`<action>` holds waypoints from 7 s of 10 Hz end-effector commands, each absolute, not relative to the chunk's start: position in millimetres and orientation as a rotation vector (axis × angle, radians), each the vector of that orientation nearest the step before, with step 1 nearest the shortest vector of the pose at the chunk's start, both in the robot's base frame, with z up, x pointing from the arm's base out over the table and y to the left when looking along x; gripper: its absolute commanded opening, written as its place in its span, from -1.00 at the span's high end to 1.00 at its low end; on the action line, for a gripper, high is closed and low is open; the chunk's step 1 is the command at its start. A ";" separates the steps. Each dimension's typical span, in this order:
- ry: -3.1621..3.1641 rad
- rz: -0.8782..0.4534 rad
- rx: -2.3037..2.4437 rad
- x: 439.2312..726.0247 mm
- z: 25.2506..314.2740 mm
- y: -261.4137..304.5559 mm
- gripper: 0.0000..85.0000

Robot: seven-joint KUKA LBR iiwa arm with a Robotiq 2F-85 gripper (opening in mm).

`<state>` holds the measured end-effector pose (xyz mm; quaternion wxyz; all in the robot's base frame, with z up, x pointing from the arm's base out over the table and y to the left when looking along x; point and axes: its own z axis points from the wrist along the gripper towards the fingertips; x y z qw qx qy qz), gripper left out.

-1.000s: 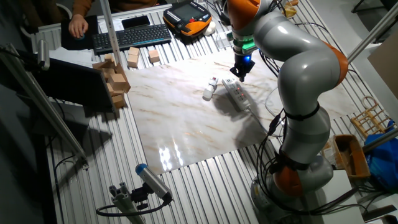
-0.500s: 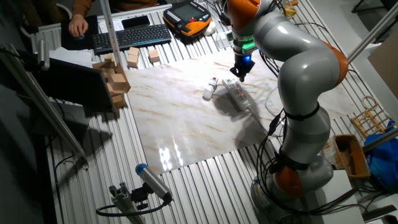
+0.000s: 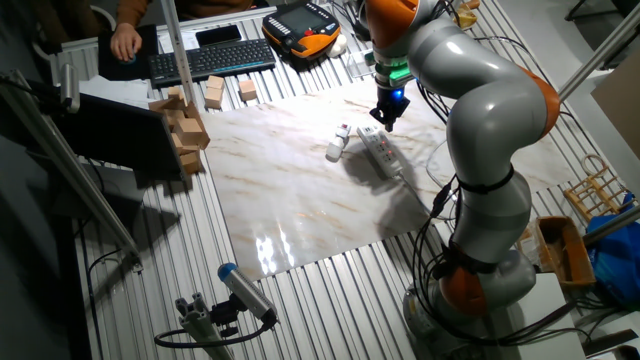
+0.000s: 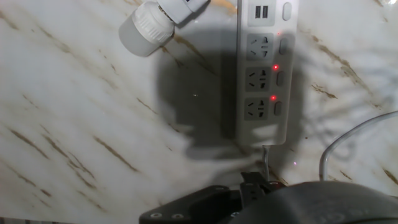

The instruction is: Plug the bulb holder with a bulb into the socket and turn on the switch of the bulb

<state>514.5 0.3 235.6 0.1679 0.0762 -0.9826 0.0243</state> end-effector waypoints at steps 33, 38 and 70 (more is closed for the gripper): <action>-2.793 0.070 0.223 514.5 235.6 0.4 1.00; -2.793 0.070 0.223 514.5 235.6 0.4 1.00; -2.911 0.111 -0.003 514.6 235.6 0.5 1.00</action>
